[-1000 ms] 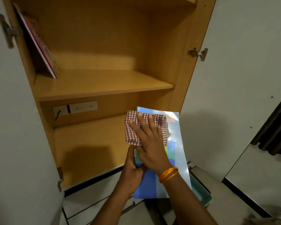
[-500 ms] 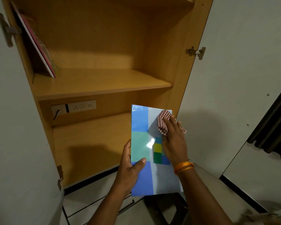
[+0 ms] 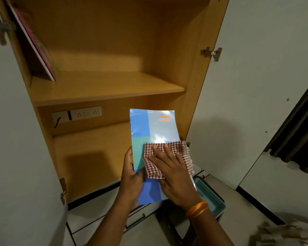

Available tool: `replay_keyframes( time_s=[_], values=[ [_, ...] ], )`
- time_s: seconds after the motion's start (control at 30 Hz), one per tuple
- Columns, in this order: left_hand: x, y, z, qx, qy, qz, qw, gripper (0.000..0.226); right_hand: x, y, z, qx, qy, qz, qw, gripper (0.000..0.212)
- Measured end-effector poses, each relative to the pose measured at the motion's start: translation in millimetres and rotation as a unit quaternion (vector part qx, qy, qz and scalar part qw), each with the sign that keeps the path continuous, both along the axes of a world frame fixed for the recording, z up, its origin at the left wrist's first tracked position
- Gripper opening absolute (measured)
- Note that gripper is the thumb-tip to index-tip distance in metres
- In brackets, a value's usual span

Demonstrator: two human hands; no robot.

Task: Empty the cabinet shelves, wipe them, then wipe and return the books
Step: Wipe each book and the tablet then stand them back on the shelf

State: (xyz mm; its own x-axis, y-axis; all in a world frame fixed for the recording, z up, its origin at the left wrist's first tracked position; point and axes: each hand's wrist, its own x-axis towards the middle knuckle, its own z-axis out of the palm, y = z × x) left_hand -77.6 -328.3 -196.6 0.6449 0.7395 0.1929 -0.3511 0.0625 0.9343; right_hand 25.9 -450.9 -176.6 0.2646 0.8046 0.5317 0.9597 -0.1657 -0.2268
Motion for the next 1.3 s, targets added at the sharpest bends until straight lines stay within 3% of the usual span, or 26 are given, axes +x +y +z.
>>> replay_keyframes(
  time_s=[0.3,0.4,0.5,0.57,0.63,0.83,1.0,1.07,1.17,1.3],
  values=[
    [3,-4,-1,-0.018,0.021,-0.014,1.000,0.069,20,-19,3,0.074,0.103,-0.128,0.984,0.063],
    [5,-9,1,0.011,0.045,-0.019,0.999,0.068,18,-4,16,0.073,0.103,-0.150,0.981,0.063],
    [4,-17,11,0.030,0.045,-0.015,0.998,0.050,7,7,23,0.064,0.073,-0.129,0.987,0.063],
    [1,-16,14,0.035,0.032,-0.016,0.999,0.065,-3,11,20,0.051,0.047,-0.099,0.993,0.063],
    [2,-15,10,-0.007,0.017,-0.024,1.000,0.084,-12,12,13,0.034,0.031,-0.065,0.997,0.062],
    [-1,-13,12,-0.187,-0.048,-0.023,0.981,0.076,-53,6,-7,-0.020,0.002,-0.010,1.000,0.062],
    [-1,-8,22,-0.233,-0.096,-0.052,0.966,0.075,-66,-4,-25,-0.011,-0.018,-0.040,0.999,0.060],
    [-2,-8,19,-0.223,-0.089,-0.076,0.968,0.067,-66,-9,-32,0.002,-0.043,-0.051,0.998,0.058],
    [1,-1,12,-0.141,-0.040,-0.012,0.989,0.049,-60,-14,-42,0.022,-0.056,-0.086,0.994,0.059],
    [3,1,10,-0.116,-0.039,0.015,0.992,0.055,-40,-16,-40,0.089,0.029,-0.151,0.984,0.060]
  ],
)
